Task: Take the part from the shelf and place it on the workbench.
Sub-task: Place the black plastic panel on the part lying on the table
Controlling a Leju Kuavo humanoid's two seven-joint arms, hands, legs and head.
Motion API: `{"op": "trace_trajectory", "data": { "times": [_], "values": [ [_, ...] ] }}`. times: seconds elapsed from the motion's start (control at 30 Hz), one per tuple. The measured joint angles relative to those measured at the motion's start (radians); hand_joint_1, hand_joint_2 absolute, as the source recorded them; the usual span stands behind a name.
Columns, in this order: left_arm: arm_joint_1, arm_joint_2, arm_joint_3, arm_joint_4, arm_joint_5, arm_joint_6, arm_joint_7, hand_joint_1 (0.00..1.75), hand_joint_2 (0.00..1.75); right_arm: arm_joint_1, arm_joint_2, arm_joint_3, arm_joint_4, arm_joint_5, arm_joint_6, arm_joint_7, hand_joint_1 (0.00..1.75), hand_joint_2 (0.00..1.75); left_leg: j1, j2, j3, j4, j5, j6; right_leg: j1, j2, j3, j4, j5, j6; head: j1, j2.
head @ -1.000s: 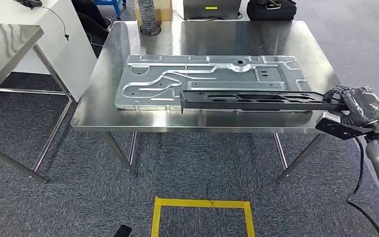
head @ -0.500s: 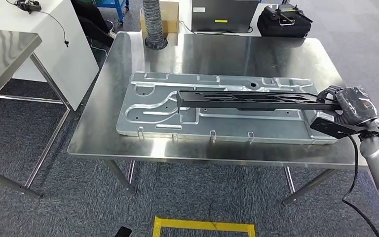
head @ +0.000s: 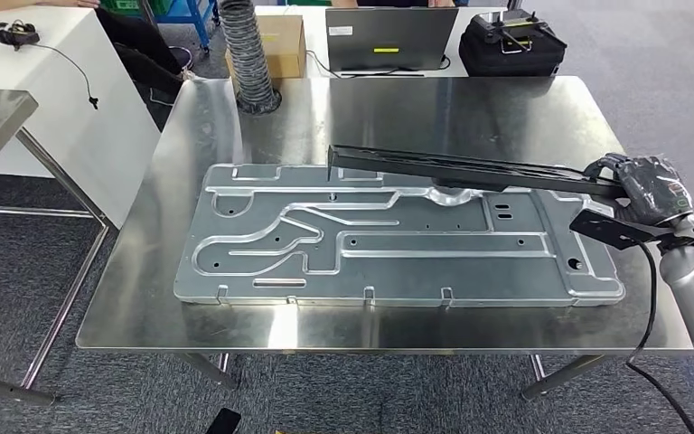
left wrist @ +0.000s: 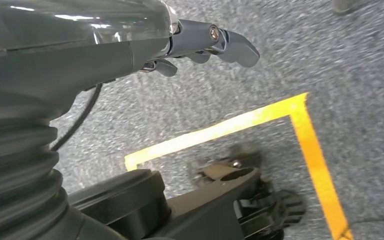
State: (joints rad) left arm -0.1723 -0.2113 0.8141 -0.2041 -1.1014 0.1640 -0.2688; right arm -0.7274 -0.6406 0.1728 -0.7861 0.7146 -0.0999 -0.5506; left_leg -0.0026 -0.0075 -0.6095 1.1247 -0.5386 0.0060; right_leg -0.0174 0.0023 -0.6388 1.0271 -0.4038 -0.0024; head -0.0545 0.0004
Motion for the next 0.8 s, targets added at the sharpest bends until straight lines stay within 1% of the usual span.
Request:
{"op": "trace_trajectory", "data": {
  "times": [0.03, 0.07, 0.1, 0.13, 0.17, 0.2, 0.23, 0.27, 0.3, 0.33, 0.37, 0.4, 0.43, 0.47, 0.5, 0.53, 0.57, 0.63, 0.7, 0.73, 0.77, 0.8],
  "values": [
    [0.0, 0.001, 0.0, 0.0, 0.0, 0.001, 0.0, 0.0, 1.75, 0.002, 0.0, 0.0, 0.0, -0.004, 0.0, 0.0, 0.0, 0.0, -0.006, -0.003, 0.001, -0.048, 0.045, 0.01, 0.001, 0.002, 0.007, 0.0, -0.005, 0.003, 0.0, 0.0],
    [0.0, 0.001, 0.0, 0.0, -0.001, 0.002, 0.0, 0.0, 1.75, 0.004, 0.001, 0.001, 0.0, -0.008, -0.001, 0.0, 0.0, 0.0, -0.01, -0.006, 0.0, -0.079, 0.073, 0.018, 0.002, 0.004, 0.01, 0.0, -0.011, 0.008, 0.0, 0.0],
    [0.001, 0.002, 0.0, 0.0, 0.0, 0.003, -0.001, 0.0, 1.31, 0.007, 0.001, 0.001, -0.001, -0.011, -0.001, 0.0, 0.0, 0.0, -0.013, -0.009, -0.002, -0.092, 0.08, 0.024, 0.003, 0.006, 0.012, 0.001, -0.015, 0.014, 0.0, 0.0],
    [0.0, 0.002, 0.0, 0.0, 0.001, 0.003, -0.002, 0.0, 0.87, 0.009, -0.001, 0.001, -0.003, -0.013, -0.002, 0.0, 0.0, 0.0, -0.013, -0.012, 0.001, -0.096, 0.082, 0.028, 0.004, 0.009, 0.014, 0.0, -0.018, 0.021, 0.0, 0.0],
    [-0.001, 0.002, 0.0, 0.0, 0.004, 0.003, -0.003, 0.0, 0.44, 0.012, -0.005, 0.001, -0.005, -0.014, -0.002, 0.0, 0.0, 0.0, -0.01, -0.011, 0.006, -0.104, 0.095, 0.031, 0.004, 0.009, 0.015, 0.003, -0.022, 0.026, 0.0, 0.0],
    [-0.002, 0.001, 0.0, 0.0, 0.006, 0.003, -0.004, 0.0, 0.0, 0.013, -0.011, 0.0, -0.007, -0.016, -0.002, 0.0, 0.0, 0.0, -0.007, -0.01, 0.011, -0.112, 0.105, 0.034, 0.003, 0.008, 0.011, 0.014, -0.032, 0.029, 0.0, 0.0],
    [-0.003, 0.001, 0.0, 0.0, 0.006, 0.003, -0.003, 0.0, 0.0, 0.012, -0.015, -0.001, -0.008, -0.017, -0.002, 0.0, 0.0, 0.0, -0.004, -0.009, 0.016, -0.12, 0.112, 0.038, 0.003, 0.008, -0.001, 0.045, -0.053, 0.033, 0.0, 0.0],
    [-0.004, 0.0, 0.0, 0.0, 0.006, 0.001, -0.002, 0.0, 0.0, 0.012, -0.019, -0.002, -0.009, -0.019, -0.001, 0.001, 0.0, 0.0, -0.003, -0.007, 0.019, -0.125, 0.117, 0.04, 0.001, 0.007, -0.023, 0.096, -0.084, 0.036, 0.0, 0.0],
    [-0.005, 0.0, 0.0, 0.0, 0.006, 0.0, -0.001, 0.0, 0.0, 0.011, -0.021, -0.002, -0.009, -0.02, -0.001, 0.001, 0.0, 0.0, -0.003, -0.006, 0.02, -0.126, 0.117, 0.042, 0.001, 0.006, -0.053, 0.16, -0.118, 0.039, 0.0, 0.0],
    [-0.005, 0.0, 0.0, 0.0, 0.007, -0.002, 0.001, 0.0, 0.0, 0.011, -0.021, -0.002, -0.009, -0.02, 0.0, 0.001, 0.0, 0.0, -0.003, -0.005, 0.02, -0.126, 0.117, 0.043, -0.001, 0.006, -0.082, 0.221, -0.145, 0.044, 0.0, 0.0],
    [-0.005, 0.0, 0.0, 0.0, 0.009, -0.004, 0.002, 0.0, 0.0, 0.011, -0.021, -0.002, -0.009, -0.021, 0.001, 0.001, 0.0, 0.0, -0.003, -0.005, 0.02, -0.126, 0.116, 0.042, -0.005, 0.005, -0.1, 0.259, -0.154, 0.048, 0.0, 0.0],
    [-0.004, 0.0, 0.0, 0.0, 0.01, -0.004, 0.004, 0.0, 0.0, 0.011, -0.021, -0.002, -0.009, -0.021, 0.002, 0.001, 0.0, 0.0, -0.002, -0.004, 0.021, -0.124, 0.114, 0.04, -0.009, 0.004, -0.102, 0.263, -0.145, 0.052, 0.0, 0.0],
    [-0.004, 0.0, 0.0, 0.0, 0.012, -0.005, 0.005, 0.0, 0.0, 0.008, -0.022, -0.001, -0.008, -0.021, 0.004, 0.001, 0.0, 0.0, -0.001, -0.005, 0.021, -0.121, 0.111, 0.037, -0.013, 0.002, -0.086, 0.228, -0.12, 0.056, 0.0, 0.0],
    [-0.004, 0.0, 0.0, 0.0, 0.013, -0.005, 0.005, 0.0, 0.0, 0.003, -0.024, -0.001, -0.008, -0.022, 0.007, 0.001, 0.0, 0.0, 0.001, -0.005, 0.021, -0.116, 0.107, 0.033, -0.018, 0.0, -0.053, 0.163, -0.085, 0.06, 0.0, 0.0],
    [-0.004, 0.0, 0.001, 0.0, 0.014, -0.006, 0.006, 0.0, 0.0, -0.003, -0.025, -0.001, -0.008, -0.024, 0.009, 0.001, 0.0, 0.0, 0.001, -0.006, 0.02, -0.109, 0.102, 0.027, -0.019, -0.001, -0.021, 0.099, -0.06, 0.062, 0.0, 0.0],
    [-0.005, 0.001, 0.001, 0.0, 0.017, -0.006, 0.005, 0.0, 0.0, -0.009, -0.027, -0.001, -0.008, -0.027, 0.013, -0.001, 0.0, 0.0, 0.0, -0.007, 0.018, -0.102, 0.096, 0.021, -0.019, 0.001, 0.004, 0.048, -0.043, 0.059, 0.0, 0.0],
    [-0.005, 0.001, 0.001, 0.0, 0.019, -0.006, 0.004, 0.0, 0.0, -0.012, -0.028, 0.0, -0.007, -0.03, 0.015, -0.004, 0.0, 0.0, -0.002, -0.008, 0.017, -0.097, 0.092, 0.015, -0.018, 0.002, 0.018, 0.019, -0.037, 0.055, 0.0, 0.0],
    [-0.004, 0.002, 0.001, 0.0, 0.027, -0.006, 0.001, 0.0, 0.0, -0.013, -0.03, 0.001, -0.007, -0.037, 0.019, -0.011, 0.0, 0.0, -0.004, -0.009, 0.017, -0.096, 0.089, 0.007, -0.015, 0.007, 0.02, 0.013, -0.039, 0.038, 0.0, 0.0],
    [-0.002, 0.002, 0.002, 0.0, 0.032, -0.007, -0.003, 0.0, 0.0, -0.012, -0.031, 0.002, -0.008, -0.042, 0.019, -0.016, 0.0, 0.0, -0.002, -0.007, 0.014, -0.085, 0.079, -0.002, -0.016, 0.006, 0.021, 0.012, -0.039, 0.024, 0.0, 0.0],
    [-0.002, 0.002, 0.003, 0.0, 0.034, -0.009, -0.005, 0.0, 0.0, -0.013, -0.031, 0.002, -0.009, -0.045, 0.019, -0.017, 0.0, 0.0, -0.001, -0.005, 0.003, -0.059, 0.061, -0.007, -0.017, 0.005, 0.022, 0.011, -0.039, 0.018, 0.0, 0.0],
    [-0.001, 0.002, 0.003, 0.0, 0.035, -0.011, -0.007, 0.0, 0.0, -0.014, -0.032, 0.002, -0.011, -0.049, 0.019, -0.018, 0.0, 0.0, 0.001, -0.003, -0.018, -0.012, 0.034, -0.012, -0.017, 0.004, 0.023, 0.01, -0.04, 0.013, 0.0, 0.0],
    [-0.001, 0.002, 0.003, 0.0, 0.037, -0.014, -0.008, 0.0, 0.0, -0.014, -0.032, 0.002, -0.011, -0.053, 0.02, -0.018, 0.0, 0.0, 0.002, -0.001, -0.048, 0.053, 0.002, -0.015, -0.015, 0.003, 0.024, 0.01, -0.041, 0.01, 0.0, 0.0]
  ]
}}
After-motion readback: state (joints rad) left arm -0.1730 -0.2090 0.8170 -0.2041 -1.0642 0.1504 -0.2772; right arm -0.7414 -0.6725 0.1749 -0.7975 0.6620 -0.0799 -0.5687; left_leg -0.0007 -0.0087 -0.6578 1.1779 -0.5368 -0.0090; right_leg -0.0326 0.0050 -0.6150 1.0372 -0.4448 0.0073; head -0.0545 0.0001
